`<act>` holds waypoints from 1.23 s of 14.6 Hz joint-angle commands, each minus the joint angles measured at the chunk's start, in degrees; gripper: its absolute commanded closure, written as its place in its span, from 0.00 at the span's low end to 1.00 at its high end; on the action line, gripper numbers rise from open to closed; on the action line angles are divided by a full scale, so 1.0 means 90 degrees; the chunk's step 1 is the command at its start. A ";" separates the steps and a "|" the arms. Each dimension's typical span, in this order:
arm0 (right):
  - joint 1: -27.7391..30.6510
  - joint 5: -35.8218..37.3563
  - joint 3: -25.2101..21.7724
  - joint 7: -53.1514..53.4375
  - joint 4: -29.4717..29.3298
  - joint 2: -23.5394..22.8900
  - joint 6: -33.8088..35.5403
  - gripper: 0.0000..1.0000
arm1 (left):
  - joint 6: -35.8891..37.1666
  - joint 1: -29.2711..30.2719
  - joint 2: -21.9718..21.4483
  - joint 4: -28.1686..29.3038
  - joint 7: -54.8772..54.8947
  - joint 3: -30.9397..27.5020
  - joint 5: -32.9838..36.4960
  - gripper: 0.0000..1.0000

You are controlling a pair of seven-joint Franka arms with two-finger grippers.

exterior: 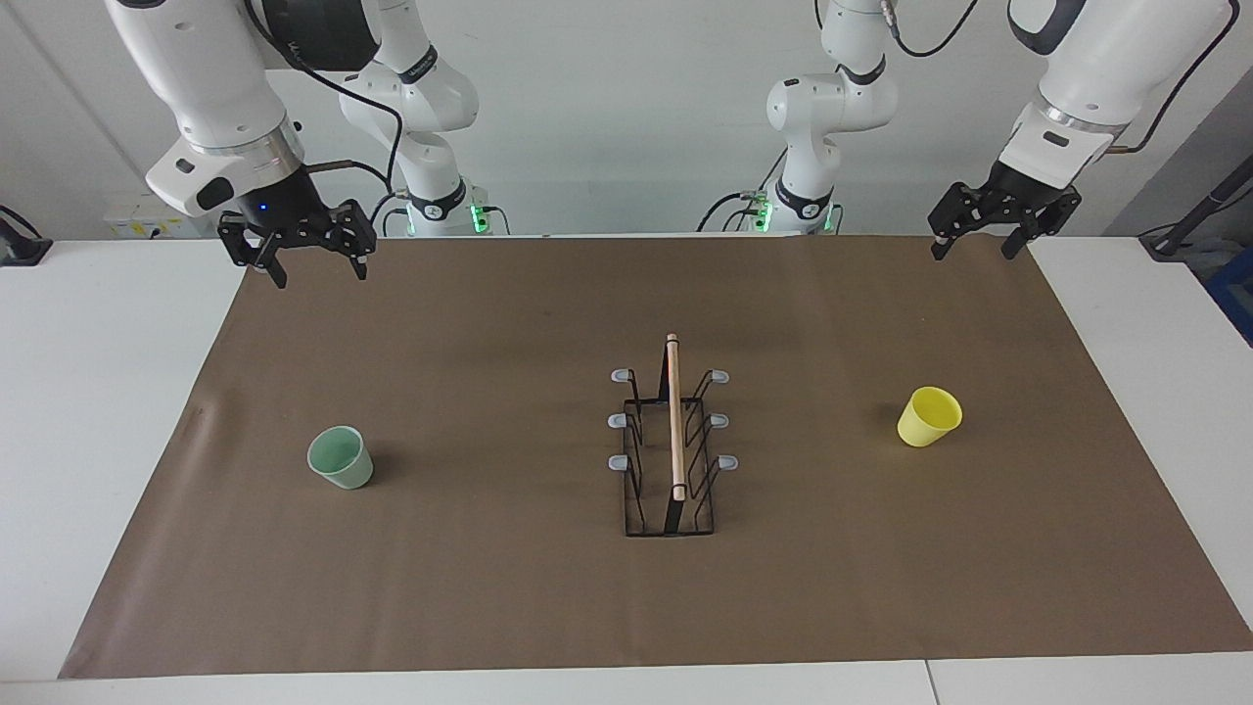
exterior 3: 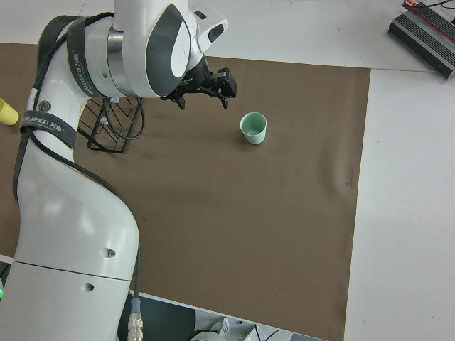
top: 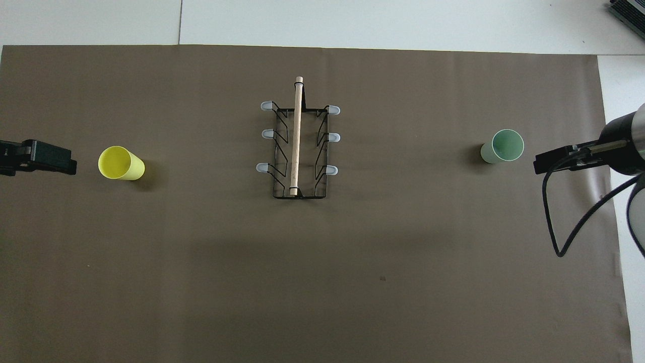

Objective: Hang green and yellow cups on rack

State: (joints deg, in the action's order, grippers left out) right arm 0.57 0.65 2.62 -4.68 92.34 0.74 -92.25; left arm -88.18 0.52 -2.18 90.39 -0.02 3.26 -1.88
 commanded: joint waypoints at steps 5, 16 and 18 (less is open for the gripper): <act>-0.0053 -0.0013 -0.0047 0.0188 -0.0065 -0.0024 -0.0014 0.00 | 0.0023 0.0031 -0.0139 0.0162 0.0032 -0.0001 -0.0015 0.00; -0.0044 0.0045 0.0070 0.0120 -0.0055 -0.0111 -0.0112 0.00 | 0.0023 0.0031 -0.0139 0.0162 0.0022 -0.0001 -0.0015 0.00; -0.0053 0.0337 0.0080 0.0100 -0.0065 -0.0238 -0.0112 0.00 | 0.0023 0.0031 -0.0139 0.0162 0.0032 -0.0001 -0.0015 0.00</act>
State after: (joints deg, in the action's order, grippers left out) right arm 0.18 1.70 3.10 -4.06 92.34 0.20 -92.42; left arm -88.17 0.52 -2.18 90.39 -0.02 3.26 -1.88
